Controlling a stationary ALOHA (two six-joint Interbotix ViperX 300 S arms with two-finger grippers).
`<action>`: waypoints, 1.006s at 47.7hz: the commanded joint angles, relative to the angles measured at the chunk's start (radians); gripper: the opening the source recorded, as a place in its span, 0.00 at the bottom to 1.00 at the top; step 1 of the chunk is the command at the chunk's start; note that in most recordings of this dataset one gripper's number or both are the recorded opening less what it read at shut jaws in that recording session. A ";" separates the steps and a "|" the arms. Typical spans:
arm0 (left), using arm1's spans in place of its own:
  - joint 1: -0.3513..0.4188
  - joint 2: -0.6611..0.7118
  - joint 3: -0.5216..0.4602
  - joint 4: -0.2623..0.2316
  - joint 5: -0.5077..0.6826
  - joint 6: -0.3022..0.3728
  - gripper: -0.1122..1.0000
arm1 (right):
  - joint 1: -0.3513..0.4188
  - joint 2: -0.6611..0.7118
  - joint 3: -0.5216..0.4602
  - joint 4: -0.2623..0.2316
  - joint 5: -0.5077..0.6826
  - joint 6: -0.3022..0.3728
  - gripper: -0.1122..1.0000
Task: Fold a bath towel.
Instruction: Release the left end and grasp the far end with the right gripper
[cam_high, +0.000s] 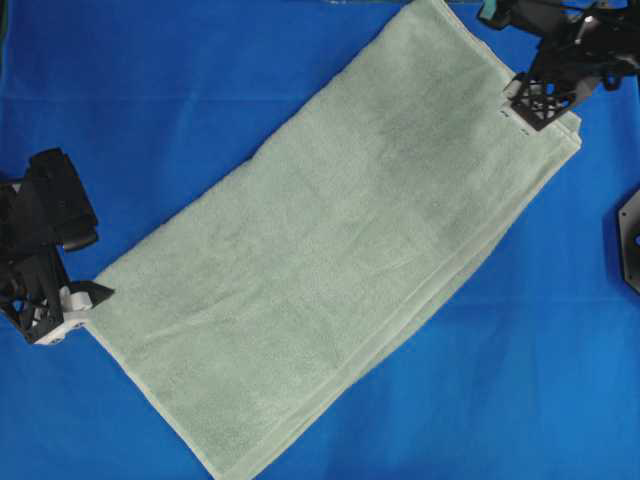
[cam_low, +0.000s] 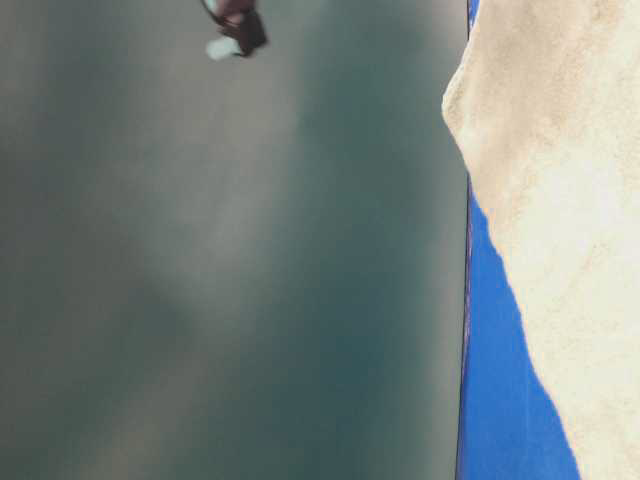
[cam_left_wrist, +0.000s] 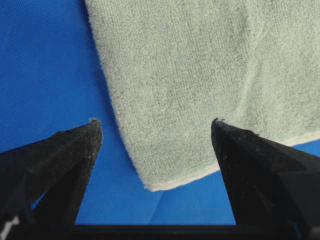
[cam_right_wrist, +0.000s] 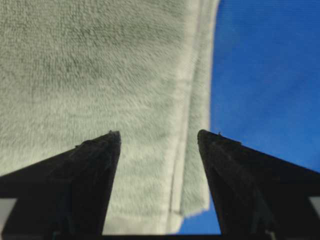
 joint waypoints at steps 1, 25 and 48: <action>0.003 -0.002 -0.021 0.003 -0.005 0.002 0.86 | -0.012 0.040 -0.003 -0.003 -0.046 -0.003 0.67; 0.002 0.017 -0.018 0.003 -0.005 -0.002 0.86 | -0.058 0.218 0.041 -0.002 -0.181 -0.006 0.67; 0.002 0.017 -0.018 0.003 -0.014 -0.002 0.86 | -0.058 0.218 0.057 0.002 -0.219 0.002 0.21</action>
